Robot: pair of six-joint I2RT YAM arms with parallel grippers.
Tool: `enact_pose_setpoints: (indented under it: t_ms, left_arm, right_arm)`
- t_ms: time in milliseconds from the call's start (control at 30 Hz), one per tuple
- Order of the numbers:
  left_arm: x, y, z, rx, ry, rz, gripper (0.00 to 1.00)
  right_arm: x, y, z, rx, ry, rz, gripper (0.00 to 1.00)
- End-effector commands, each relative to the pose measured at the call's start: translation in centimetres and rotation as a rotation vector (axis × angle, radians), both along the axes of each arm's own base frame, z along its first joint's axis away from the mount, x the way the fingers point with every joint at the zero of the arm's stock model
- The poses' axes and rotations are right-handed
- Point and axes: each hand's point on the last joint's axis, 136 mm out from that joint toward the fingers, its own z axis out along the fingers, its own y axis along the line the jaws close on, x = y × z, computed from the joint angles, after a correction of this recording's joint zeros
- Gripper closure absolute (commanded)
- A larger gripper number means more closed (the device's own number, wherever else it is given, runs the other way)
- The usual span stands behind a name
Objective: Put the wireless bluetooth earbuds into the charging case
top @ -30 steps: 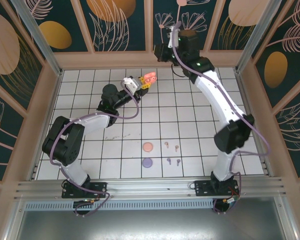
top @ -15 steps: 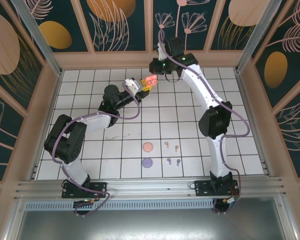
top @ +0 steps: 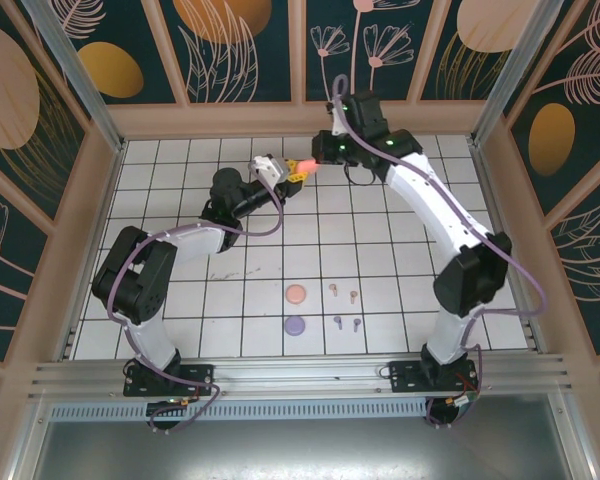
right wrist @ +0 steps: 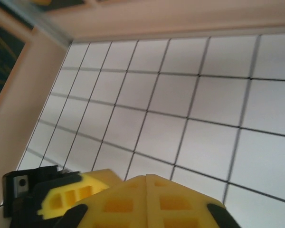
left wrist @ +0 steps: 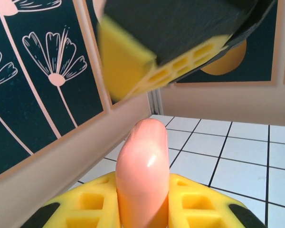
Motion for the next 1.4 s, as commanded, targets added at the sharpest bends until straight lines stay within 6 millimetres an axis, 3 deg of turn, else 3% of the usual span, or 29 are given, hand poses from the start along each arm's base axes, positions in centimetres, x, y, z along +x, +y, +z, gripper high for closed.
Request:
enact_pose_setpoints:
  t_ms: [0, 67, 133, 367, 533, 1067, 1367]
  left_arm:
    - [1.3, -0.3, -0.1, -0.049, 0.094, 0.007, 1.00]
    - [1.9, -0.5, -1.4, -0.057, 0.211, 0.012, 1.00]
    - [2.4, -0.7, -2.9, -0.063, 0.308, 0.018, 1.00]
    - [4.8, -2.4, -8.4, -0.067, 0.725, 0.035, 1.00]
    - [5.4, -3.0, -11.7, -0.089, 0.943, 0.056, 1.00]
    - [8.0, -3.5, -17.6, -0.112, 1.204, 0.187, 0.98]
    - [8.5, -2.0, -20.4, 0.024, 1.235, 0.319, 0.84]
  right_arm:
    - [2.0, -5.5, 1.7, 0.063, -0.067, -0.234, 0.87]
    - [1.4, -7.5, 1.0, 0.076, -0.062, -0.286, 0.78]
    - [0.5, -8.8, -0.4, 0.088, -0.045, -0.316, 0.77]
    - [-3.4, -10.5, -6.6, 0.144, 0.028, -0.377, 0.63]
    - [-4.7, -11.3, -9.3, 0.130, 0.066, -0.399, 0.58]
    - [-4.9, -11.4, -8.6, 0.085, 0.015, -0.358, 0.47]
    - [-4.9, -11.1, -7.9, 0.090, 0.006, -0.341, 0.42]
